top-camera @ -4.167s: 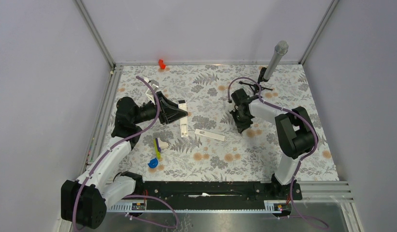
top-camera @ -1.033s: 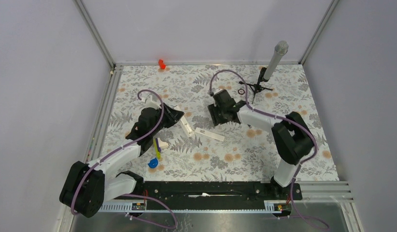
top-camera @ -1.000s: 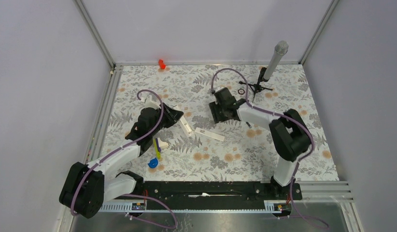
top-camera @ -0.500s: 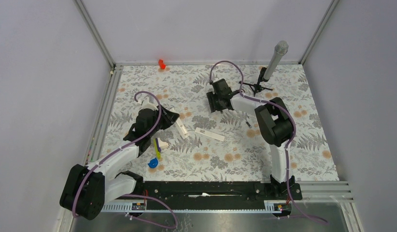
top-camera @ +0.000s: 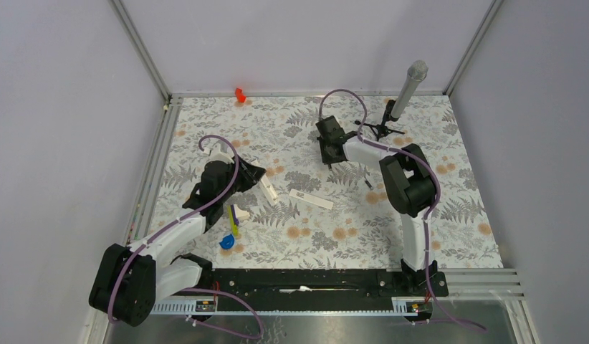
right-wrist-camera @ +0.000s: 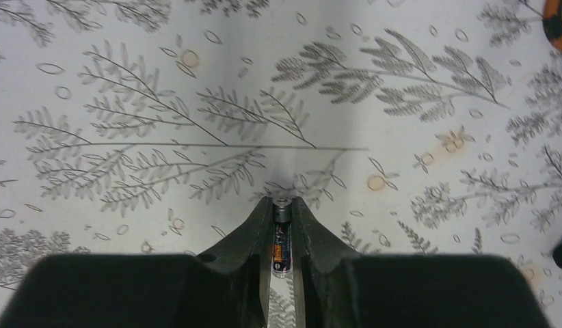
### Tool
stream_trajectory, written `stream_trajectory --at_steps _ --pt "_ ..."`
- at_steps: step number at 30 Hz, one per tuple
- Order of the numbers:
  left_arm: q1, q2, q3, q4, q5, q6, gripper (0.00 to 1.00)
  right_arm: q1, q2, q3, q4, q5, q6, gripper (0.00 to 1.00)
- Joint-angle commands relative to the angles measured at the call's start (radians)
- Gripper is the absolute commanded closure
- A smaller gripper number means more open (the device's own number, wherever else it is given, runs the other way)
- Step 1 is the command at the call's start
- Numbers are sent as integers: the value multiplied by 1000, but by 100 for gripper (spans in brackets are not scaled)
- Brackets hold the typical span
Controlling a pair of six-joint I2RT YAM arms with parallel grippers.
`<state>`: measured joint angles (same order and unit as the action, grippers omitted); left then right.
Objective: Load the batteries into the remote control
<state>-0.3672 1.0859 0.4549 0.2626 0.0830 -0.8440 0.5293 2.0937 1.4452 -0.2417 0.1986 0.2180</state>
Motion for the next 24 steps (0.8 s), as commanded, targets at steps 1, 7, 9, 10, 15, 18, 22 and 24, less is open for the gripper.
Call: stream_trajectory --at_steps 1,7,9,10,15,18,22,24 --pt "5 -9 -1 73 21 10 100 -3 -82 -71 -90 91 96 84" --pt "7 -9 -8 85 31 6 100 -3 -190 -223 -120 84 234 76" --pt "7 -12 -13 86 31 6 100 -3 -246 -298 -80 109 284 73" --pt "7 -12 -16 87 30 6 100 -3 -260 -326 -67 120 296 73" --pt "10 -21 -23 89 34 5 100 -3 -323 -377 -35 151 332 60" --pt "12 -28 -27 87 31 5 100 -3 -343 -373 -41 148 329 48" --pt "16 -44 -33 82 30 6 100 -3 -389 -393 -47 161 334 50" --pt "17 -51 -37 80 27 7 100 -5 -396 -406 -46 175 329 54"
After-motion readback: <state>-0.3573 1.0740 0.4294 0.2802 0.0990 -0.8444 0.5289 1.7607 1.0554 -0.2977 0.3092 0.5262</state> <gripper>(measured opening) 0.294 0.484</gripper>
